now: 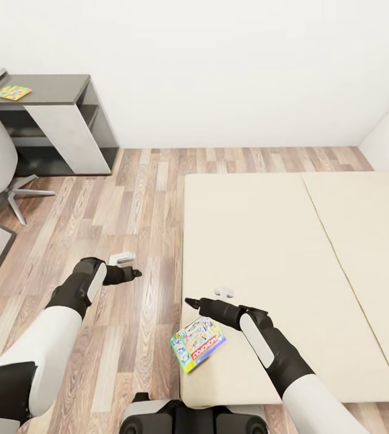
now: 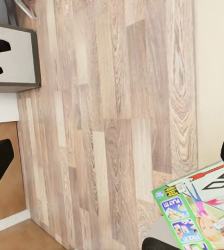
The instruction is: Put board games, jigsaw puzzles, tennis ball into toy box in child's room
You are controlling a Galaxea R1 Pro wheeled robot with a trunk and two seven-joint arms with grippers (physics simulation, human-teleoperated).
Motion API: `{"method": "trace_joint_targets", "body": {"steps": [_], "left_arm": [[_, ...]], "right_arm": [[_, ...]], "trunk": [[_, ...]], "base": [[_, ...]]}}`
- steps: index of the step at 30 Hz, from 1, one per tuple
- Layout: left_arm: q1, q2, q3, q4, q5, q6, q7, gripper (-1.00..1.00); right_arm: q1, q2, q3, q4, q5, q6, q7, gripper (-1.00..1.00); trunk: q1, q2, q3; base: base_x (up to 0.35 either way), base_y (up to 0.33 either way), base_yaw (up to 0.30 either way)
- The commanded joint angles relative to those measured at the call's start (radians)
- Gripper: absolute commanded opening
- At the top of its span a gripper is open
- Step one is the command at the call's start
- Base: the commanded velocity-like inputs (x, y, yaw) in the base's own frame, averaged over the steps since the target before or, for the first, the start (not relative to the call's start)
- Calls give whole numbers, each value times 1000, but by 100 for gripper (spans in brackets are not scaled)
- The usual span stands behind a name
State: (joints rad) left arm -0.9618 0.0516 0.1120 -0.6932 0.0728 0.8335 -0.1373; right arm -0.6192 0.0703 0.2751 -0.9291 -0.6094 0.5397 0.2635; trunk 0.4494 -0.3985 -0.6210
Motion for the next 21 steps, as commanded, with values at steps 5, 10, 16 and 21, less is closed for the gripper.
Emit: {"method": "trace_joint_targets", "body": {"steps": [5,10,16,21], "left_arm": [[5,7,30,91,8,7,-11,100],[10,25,147,229,8,1,-44,100],[24,21,202,291,4,-74,-54,100],[29,27,213,303,5,-137,-58,100]], "right_arm": [[0,0,-1,0,-3,5,1,100],[0,2,1,0,-2,5,0,100],[0,0,0,0,-2,5,0,100],[0,0,0,0,-1,5,0,100]], "trunk": [[1,-2,7],[1,-2,15],[1,-2,25],[1,-2,34]], "base": [[0,0,0],[0,0,0],[0,0,0],[0,0,0]]}}
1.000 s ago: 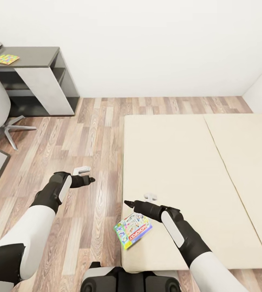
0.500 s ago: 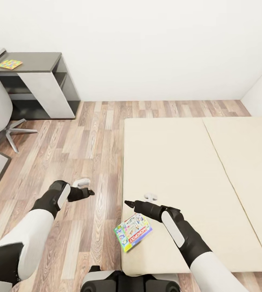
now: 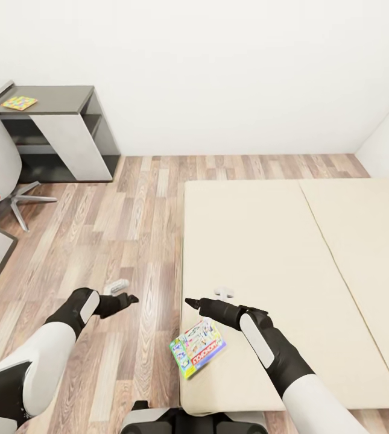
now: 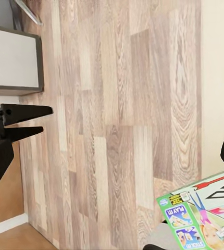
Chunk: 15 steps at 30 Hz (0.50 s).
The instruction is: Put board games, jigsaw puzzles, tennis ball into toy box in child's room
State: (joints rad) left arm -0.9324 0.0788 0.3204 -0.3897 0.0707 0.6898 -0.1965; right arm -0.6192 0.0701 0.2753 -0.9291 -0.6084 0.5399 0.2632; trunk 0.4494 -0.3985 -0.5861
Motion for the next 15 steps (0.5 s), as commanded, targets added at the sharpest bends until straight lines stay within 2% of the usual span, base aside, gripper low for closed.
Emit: {"method": "trace_joint_targets", "body": {"steps": [1,7,11,15], "left_arm": [[0,2,7,1,7,-3,0,100],[1,4,9,3,8,-22,-1,100],[1,6,9,4,7,-77,-4,100],[1,8,10,20,6,-98,-34,100]], "right_arm": [[0,0,-1,0,-2,5,1,100],[0,1,0,0,-2,5,1,100],[0,0,-1,0,-2,5,1,100],[0,0,-1,-1,-2,4,1,100]], "trunk": [[1,-2,0],[1,-2,10],[1,-2,17],[1,-2,24]], "base": [[0,0,0],[0,0,0],[0,0,0],[0,0,0]]}}
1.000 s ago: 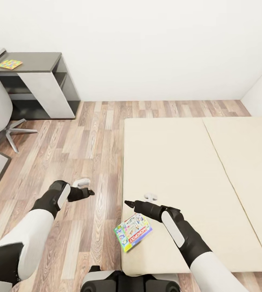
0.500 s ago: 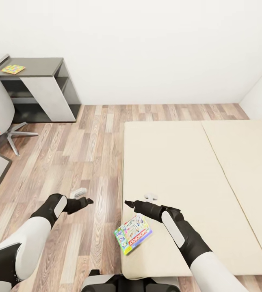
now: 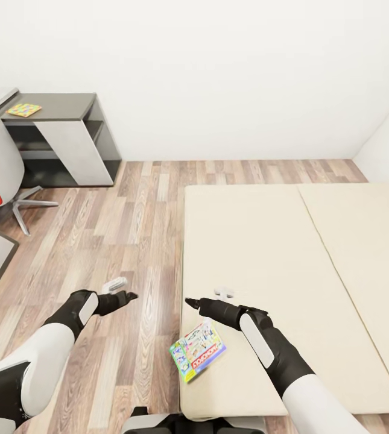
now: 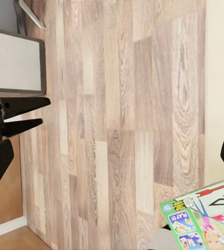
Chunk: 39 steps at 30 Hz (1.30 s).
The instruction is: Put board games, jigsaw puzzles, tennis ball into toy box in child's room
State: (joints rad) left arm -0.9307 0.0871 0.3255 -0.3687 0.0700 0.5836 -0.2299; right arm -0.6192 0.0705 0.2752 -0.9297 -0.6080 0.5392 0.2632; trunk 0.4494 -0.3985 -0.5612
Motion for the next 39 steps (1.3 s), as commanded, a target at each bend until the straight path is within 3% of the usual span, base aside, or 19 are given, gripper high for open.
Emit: {"method": "trace_joint_targets", "body": {"steps": [1,5,9,13,16,39], "left_arm": [[0,0,5,4,7,6,-12,100],[0,13,6,17,7,0,-128,100],[0,61,5,21,6,1,-301,100],[0,91,4,22,4,12,-455,100],[0,102,4,22,3,16,-509,100],[0,128,6,22,7,17,-549,100]], "right_arm": [[0,0,0,0,-2,4,1,100],[0,0,0,-2,-2,4,1,100],[0,0,0,-4,-2,5,1,100],[0,0,0,-5,-2,5,1,100],[0,-1,-1,-6,-2,5,1,100],[0,-1,-1,-5,-7,5,2,100]], "trunk": [[1,-2,0],[1,-2,7],[1,-2,14],[1,-2,20],[1,-2,25],[1,-2,63]], "base": [[0,0,0],[0,0,0],[0,0,0],[0,0,0],[0,0,0],[0,0,0]]}}
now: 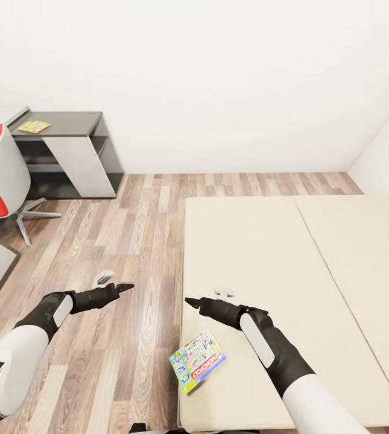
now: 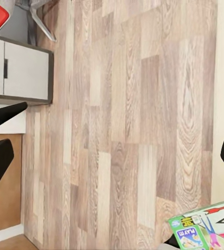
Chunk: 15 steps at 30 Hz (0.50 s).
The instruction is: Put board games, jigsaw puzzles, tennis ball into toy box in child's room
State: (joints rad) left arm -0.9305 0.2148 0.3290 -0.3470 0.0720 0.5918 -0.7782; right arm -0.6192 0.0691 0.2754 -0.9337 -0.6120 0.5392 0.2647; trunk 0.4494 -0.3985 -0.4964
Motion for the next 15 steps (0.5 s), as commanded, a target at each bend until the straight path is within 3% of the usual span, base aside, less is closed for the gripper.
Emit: {"method": "trace_joint_targets", "body": {"steps": [1,15], "left_arm": [[-1,1,3,0,5,8,-1,100],[-1,5,2,0,6,8,-1,100]], "right_arm": [[-1,0,-1,-1,-3,5,1,100],[-1,0,-23,1,-6,5,10,100]], "trunk": [[1,-2,0],[1,-2,24]], "base": [[0,0,0],[0,0,0]]}}
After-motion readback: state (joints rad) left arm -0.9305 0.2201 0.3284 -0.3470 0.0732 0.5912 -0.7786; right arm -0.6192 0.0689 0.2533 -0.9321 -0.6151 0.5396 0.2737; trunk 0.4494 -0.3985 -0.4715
